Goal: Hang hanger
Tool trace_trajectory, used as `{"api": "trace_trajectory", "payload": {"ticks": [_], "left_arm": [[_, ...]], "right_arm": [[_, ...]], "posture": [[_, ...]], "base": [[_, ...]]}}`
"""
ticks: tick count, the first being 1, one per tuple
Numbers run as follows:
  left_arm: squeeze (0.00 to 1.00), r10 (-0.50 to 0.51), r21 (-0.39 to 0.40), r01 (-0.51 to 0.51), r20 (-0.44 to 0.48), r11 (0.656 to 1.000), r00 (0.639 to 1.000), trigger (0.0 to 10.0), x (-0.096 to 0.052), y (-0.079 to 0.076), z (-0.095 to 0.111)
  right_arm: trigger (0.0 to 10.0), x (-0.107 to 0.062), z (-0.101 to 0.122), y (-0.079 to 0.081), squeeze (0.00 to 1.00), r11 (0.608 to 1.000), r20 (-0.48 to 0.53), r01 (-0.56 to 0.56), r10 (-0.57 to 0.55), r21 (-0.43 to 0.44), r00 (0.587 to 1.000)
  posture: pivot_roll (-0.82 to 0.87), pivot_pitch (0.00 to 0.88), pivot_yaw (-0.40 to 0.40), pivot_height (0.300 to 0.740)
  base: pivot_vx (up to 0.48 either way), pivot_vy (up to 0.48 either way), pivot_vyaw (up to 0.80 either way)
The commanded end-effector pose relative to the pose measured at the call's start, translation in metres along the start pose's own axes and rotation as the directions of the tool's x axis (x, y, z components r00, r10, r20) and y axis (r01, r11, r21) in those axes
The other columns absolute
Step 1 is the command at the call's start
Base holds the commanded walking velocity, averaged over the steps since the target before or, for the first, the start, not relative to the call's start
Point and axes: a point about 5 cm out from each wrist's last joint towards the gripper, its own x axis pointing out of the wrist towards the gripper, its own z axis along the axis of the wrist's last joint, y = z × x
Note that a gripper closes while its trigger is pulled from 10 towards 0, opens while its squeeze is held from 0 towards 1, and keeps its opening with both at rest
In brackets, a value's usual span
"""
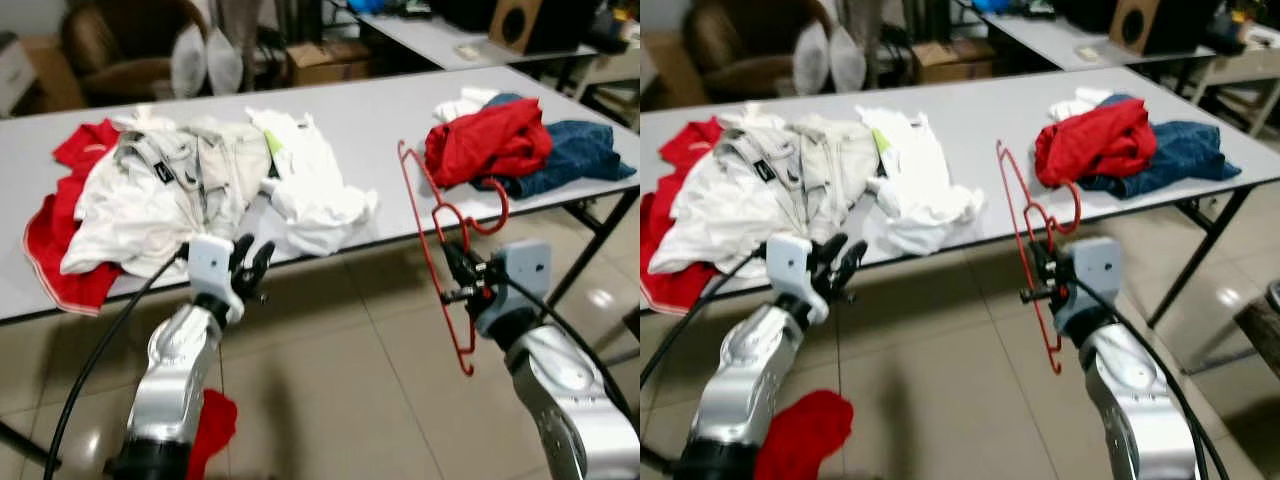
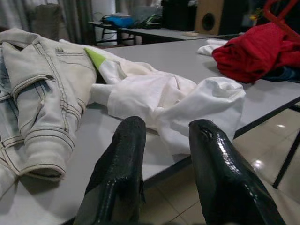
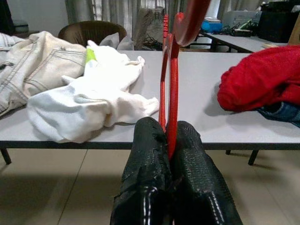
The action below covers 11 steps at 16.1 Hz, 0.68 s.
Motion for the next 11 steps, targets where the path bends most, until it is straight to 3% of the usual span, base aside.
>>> {"api": "trace_trajectory", "payload": {"ticks": [1,3,4,6,7,11], "left_arm": [[0.14,-0.007,0.011,0.007,-0.002,1.0,1.0,10.0,0.006,-0.004,0.004],[0.13,-0.071,0.01,0.071,0.008,0.997,0.997,10.0,0.012,-0.015,0.007],[0.03,-0.065,0.008,0.065,-0.005,0.998,0.998,10.0,0.011,-0.017,0.006],[0.07,-0.058,-0.029,0.058,-0.018,0.998,0.998,10.0,0.009,-0.016,0.004],[1.0,-0.067,-0.105,0.063,-0.031,0.992,0.997,10.0,0.007,-0.015,0.002],[1.0,-0.017,-0.085,0.015,-0.014,0.996,1.0,10.0,0.002,-0.01,0.004]], "right_arm": [[10.0,-0.004,-0.002,0.003,0.0,0.999,-0.009,0.008,-0.007,0.048,1.0],[10.0,-0.012,-0.009,-0.003,0.0,0.995,-0.034,0.07,-0.067,0.075,0.997],[10.0,-0.012,-0.011,-0.004,0.0,0.994,-0.043,0.081,-0.078,0.074,0.996],[10.0,-0.011,-0.011,-0.003,0.0,0.994,-0.044,0.077,-0.074,0.074,0.996],[10.0,-0.01,-0.01,-0.004,0.0,0.995,-0.05,0.076,-0.072,0.07,0.996],[10.0,-0.007,-0.012,-0.003,0.0,0.995,-0.063,0.052,-0.047,0.083,0.997]], "posture": [[-0.24,0.0,0.059,0.74],[-0.24,0.0,0.063,0.74],[-0.24,0.0,0.064,0.74],[-0.24,0.0,0.062,0.74],[-0.24,0.0,0.054,0.74],[-0.21,0.0,0.023,0.74]], "base": [[0.0,-0.48,0.0],[0.0,-0.24,0.0],[0.0,0.0,0.0],[0.0,0.0,0.0],[0.0,0.0,0.0],[0.0,0.0,0.0]]}}
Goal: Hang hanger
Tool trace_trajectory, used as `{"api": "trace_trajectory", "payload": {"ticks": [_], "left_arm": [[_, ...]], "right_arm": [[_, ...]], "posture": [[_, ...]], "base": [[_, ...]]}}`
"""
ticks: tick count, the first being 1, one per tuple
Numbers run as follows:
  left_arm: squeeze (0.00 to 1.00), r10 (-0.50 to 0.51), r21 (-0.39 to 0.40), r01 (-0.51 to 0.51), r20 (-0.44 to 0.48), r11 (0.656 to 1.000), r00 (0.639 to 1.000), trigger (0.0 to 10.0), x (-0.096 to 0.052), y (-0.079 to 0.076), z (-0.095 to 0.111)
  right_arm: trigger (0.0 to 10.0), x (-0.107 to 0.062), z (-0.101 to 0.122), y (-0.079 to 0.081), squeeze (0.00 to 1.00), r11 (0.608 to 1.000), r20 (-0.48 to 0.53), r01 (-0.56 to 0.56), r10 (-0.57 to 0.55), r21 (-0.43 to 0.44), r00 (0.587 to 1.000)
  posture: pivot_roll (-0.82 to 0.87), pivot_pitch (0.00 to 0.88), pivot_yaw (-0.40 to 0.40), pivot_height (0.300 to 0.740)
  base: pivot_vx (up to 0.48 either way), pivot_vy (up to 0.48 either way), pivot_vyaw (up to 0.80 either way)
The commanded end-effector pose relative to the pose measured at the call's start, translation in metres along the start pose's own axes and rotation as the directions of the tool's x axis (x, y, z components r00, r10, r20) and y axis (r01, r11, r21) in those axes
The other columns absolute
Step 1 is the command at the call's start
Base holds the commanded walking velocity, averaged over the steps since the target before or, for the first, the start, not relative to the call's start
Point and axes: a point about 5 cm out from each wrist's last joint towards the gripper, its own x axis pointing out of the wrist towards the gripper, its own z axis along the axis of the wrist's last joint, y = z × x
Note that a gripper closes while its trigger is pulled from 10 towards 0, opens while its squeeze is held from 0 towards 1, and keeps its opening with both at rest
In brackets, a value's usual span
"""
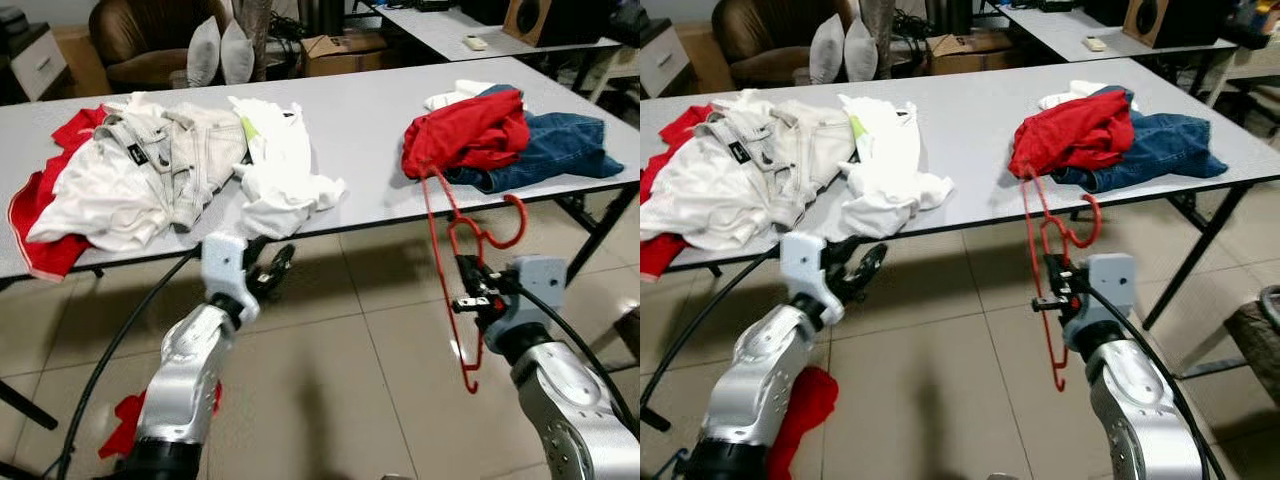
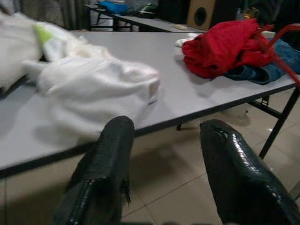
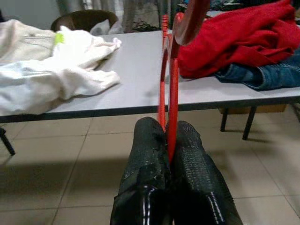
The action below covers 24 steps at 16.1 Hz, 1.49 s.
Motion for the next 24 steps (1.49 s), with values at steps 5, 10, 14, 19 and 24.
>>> {"api": "trace_trajectory", "payload": {"ticks": [5,10,14,19,24], "left_arm": [[1.0,0.148,0.082,-0.153,0.064,0.985,0.987,10.0,-0.01,0.02,0.009],[1.0,0.264,0.099,-0.278,0.136,0.956,0.955,10.0,-0.021,0.035,0.019],[1.0,0.335,0.123,-0.359,0.18,0.925,0.925,10.0,-0.027,0.043,0.026],[1.0,0.348,0.133,-0.374,0.187,0.918,0.919,10.0,-0.028,0.045,0.027],[1.0,0.348,0.133,-0.374,0.187,0.918,0.919,10.0,-0.028,0.045,0.027]], "right_arm": [[10.0,0.005,-0.001,0.002,0.0,0.999,-0.018,-0.037,0.037,0.018,0.999],[10.0,0.006,-0.003,0.002,0.0,0.997,-0.027,-0.077,0.077,0.009,0.997],[10.0,0.008,-0.002,0.007,0.0,0.993,-0.024,-0.116,0.116,0.0,0.993],[10.0,0.008,-0.003,0.009,0.0,0.991,-0.03,-0.136,0.136,-0.006,0.99],[10.0,0.008,-0.003,0.009,0.0,0.991,-0.03,-0.136,0.136,-0.006,0.99]], "posture": [[-0.2,0.0,-0.006,0.74],[-0.18,0.0,-0.035,0.74],[-0.17,0.0,-0.04,0.74],[-0.17,0.0,-0.04,0.74],[-0.17,0.0,-0.04,0.74]], "base": [[0.0,0.0,-0.47],[0.167,0.0,-0.64],[0.292,0.0,0.0],[0.292,0.0,0.0],[0.292,0.0,0.0]]}}
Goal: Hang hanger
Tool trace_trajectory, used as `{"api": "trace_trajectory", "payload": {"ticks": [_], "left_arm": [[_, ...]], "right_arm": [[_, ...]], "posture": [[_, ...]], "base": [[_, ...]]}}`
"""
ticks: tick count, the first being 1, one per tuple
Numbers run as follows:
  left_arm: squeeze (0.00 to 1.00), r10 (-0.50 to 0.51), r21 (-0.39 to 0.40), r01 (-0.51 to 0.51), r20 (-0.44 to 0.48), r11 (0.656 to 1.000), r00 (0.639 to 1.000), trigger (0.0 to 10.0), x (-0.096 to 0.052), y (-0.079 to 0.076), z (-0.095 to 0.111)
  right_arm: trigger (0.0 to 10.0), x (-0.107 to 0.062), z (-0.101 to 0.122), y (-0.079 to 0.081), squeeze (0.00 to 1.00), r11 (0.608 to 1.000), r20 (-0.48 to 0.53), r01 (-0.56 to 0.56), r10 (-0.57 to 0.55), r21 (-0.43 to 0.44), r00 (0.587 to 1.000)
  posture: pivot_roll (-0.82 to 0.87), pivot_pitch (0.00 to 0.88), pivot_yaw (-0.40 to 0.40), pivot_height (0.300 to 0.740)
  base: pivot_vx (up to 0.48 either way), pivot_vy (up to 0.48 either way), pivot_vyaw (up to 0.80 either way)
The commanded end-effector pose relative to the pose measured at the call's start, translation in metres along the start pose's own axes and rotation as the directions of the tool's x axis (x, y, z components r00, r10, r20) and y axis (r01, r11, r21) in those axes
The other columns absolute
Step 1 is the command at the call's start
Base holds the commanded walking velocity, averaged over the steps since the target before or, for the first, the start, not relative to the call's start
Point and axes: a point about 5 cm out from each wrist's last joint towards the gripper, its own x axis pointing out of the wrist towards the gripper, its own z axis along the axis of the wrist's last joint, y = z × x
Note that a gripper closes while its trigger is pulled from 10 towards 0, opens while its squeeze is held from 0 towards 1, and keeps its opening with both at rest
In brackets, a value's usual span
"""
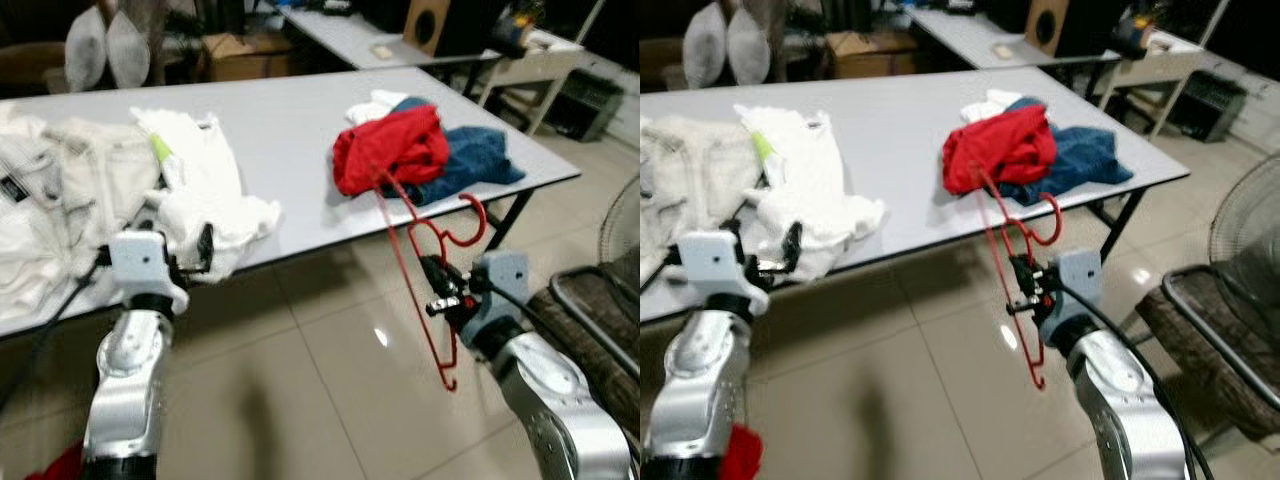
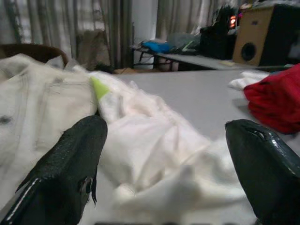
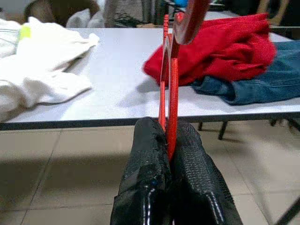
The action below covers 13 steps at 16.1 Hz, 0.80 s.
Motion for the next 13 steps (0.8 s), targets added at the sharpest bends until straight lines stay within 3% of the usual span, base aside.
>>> {"api": "trace_trajectory", "payload": {"ticks": [1,8,10,13], "left_arm": [[1.0,-0.029,-0.007,0.029,0.006,1.0,1.0,10.0,0.001,-0.01,0.001],[1.0,-0.024,-0.003,0.024,0.008,1.0,1.0,10.0,0.001,-0.01,0.001],[1.0,-0.071,0.014,0.071,0.01,0.997,0.997,10.0,0.009,-0.013,0.005],[1.0,-0.134,0.044,0.136,-0.038,0.99,0.99,10.0,0.015,-0.012,0.001]], "right_arm": [[10.0,-0.004,0.0,-0.008,0.0,1.0,-0.006,0.031,-0.031,-0.002,1.0],[10.0,-0.003,0.0,-0.008,0.0,1.0,-0.007,0.025,-0.025,-0.005,1.0],[10.0,-0.001,-0.002,-0.005,0.0,0.998,-0.009,-0.02,0.019,-0.064,1.0],[10.0,0.0,-0.001,-0.007,0.0,0.997,-0.003,-0.016,0.015,-0.076,1.0]], "posture": [[-0.17,0.0,-0.04,0.74],[-0.17,0.0,-0.04,0.74],[-0.17,0.0,-0.029,0.74],[-0.18,0.0,-0.008,0.74]], "base": [[0.292,0.0,0.0],[0.292,0.0,0.0],[0.308,0.0,0.0],[0.1,0.0,0.0]]}}
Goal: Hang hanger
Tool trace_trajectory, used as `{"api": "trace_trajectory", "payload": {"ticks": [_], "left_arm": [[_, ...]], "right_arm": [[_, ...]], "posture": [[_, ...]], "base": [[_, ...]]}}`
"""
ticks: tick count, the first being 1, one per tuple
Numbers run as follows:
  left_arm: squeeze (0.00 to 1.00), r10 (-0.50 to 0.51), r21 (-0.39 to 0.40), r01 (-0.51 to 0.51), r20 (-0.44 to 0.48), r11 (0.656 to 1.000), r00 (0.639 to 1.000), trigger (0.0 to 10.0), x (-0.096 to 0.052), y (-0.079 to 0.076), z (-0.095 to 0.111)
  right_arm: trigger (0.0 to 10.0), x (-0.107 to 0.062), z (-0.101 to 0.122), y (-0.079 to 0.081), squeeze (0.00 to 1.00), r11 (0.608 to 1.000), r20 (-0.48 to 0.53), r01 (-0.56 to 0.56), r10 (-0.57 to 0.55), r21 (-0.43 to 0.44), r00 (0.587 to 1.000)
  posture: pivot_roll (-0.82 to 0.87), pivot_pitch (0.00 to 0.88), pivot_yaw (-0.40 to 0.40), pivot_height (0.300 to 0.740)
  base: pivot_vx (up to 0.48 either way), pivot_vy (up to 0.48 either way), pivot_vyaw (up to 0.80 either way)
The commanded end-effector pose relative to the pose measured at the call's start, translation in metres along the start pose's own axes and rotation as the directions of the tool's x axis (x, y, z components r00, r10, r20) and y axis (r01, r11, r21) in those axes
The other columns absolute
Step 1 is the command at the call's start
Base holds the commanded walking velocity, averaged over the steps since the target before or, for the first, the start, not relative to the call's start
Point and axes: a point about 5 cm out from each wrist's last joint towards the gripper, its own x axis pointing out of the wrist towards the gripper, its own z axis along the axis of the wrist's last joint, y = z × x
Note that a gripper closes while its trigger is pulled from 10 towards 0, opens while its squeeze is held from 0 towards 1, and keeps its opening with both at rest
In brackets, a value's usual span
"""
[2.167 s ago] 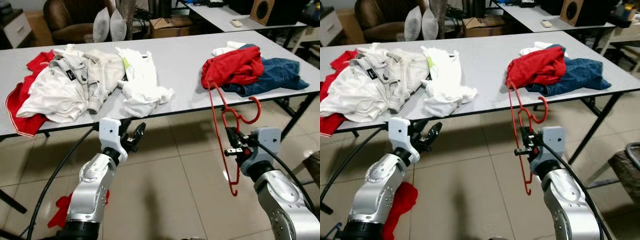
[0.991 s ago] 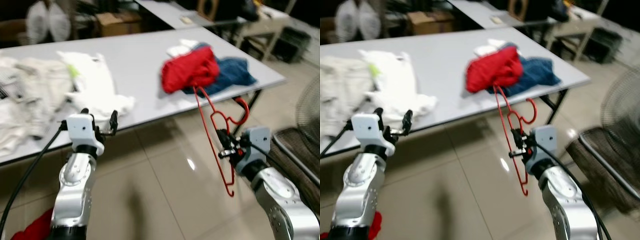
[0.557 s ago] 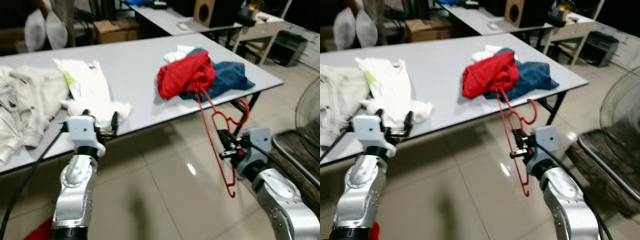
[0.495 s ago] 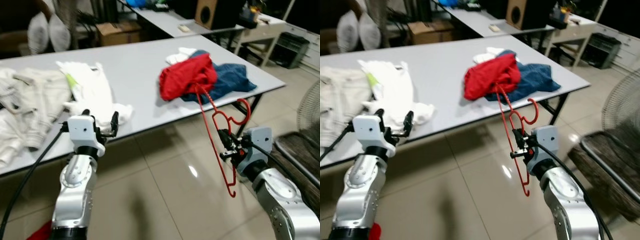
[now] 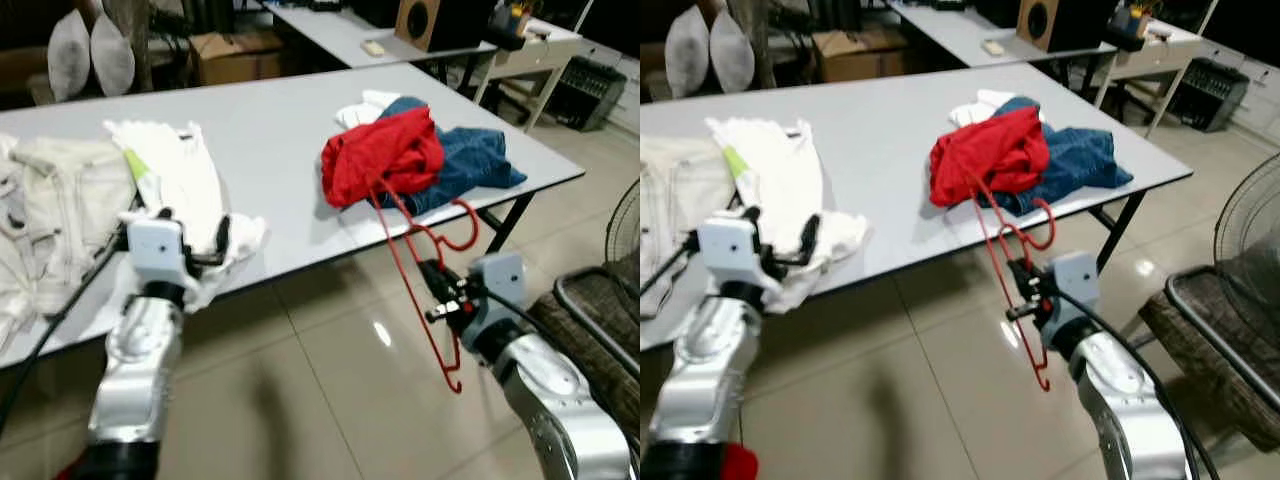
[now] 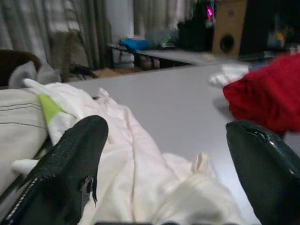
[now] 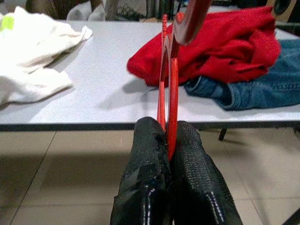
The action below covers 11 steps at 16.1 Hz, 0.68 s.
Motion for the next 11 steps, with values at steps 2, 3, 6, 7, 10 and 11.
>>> {"api": "trace_trajectory", "payload": {"ticks": [2,3,6,7,10,11], "left_arm": [[0.4,-0.04,0.081,0.049,-0.115,0.995,0.993,10.0,0.01,0.011,-0.008],[0.0,-0.045,0.073,0.055,-0.129,0.996,0.991,10.0,0.011,0.015,-0.008],[0.0,-0.055,0.05,0.066,-0.19,0.997,0.98,0.2,0.013,0.033,-0.011],[0.0,-0.042,0.046,0.053,-0.214,0.998,0.976,0.2,0.014,0.04,-0.013],[0.0,-0.08,0.059,0.107,-0.344,0.992,0.936,0.0,0.017,0.054,-0.025],[0.0,-0.106,0.052,0.136,-0.378,0.989,0.92,0.0,0.017,0.053,-0.029]], "right_arm": [[10.0,-0.002,0.001,-0.008,0.0,1.0,0.003,0.006,-0.006,-0.03,1.0],[10.0,-0.002,0.001,-0.008,0.0,0.999,0.001,0.001,-0.001,-0.033,1.0],[10.0,-0.004,-0.001,-0.007,0.0,0.999,-0.011,-0.024,0.023,-0.041,1.0],[10.0,-0.004,-0.002,-0.007,0.0,0.999,-0.013,-0.03,0.029,-0.042,0.999],[10.0,-0.004,-0.003,-0.005,0.0,0.998,-0.022,-0.048,0.047,-0.046,0.999],[10.0,-0.003,-0.004,-0.005,0.0,0.998,-0.024,-0.051,0.05,-0.048,0.998]], "posture": [[-0.18,0.0,0.004,0.74],[-0.18,0.0,0.005,0.74],[-0.18,0.0,0.012,0.74],[-0.18,0.0,0.013,0.74],[-0.18,0.0,0.018,0.74],[-0.18,0.0,0.02,0.74]], "base": [[0.0,0.0,0.0],[0.0,0.0,0.0],[0.0,0.0,0.0],[0.0,0.0,0.0],[0.0,0.0,0.0],[0.0,0.0,0.0]]}}
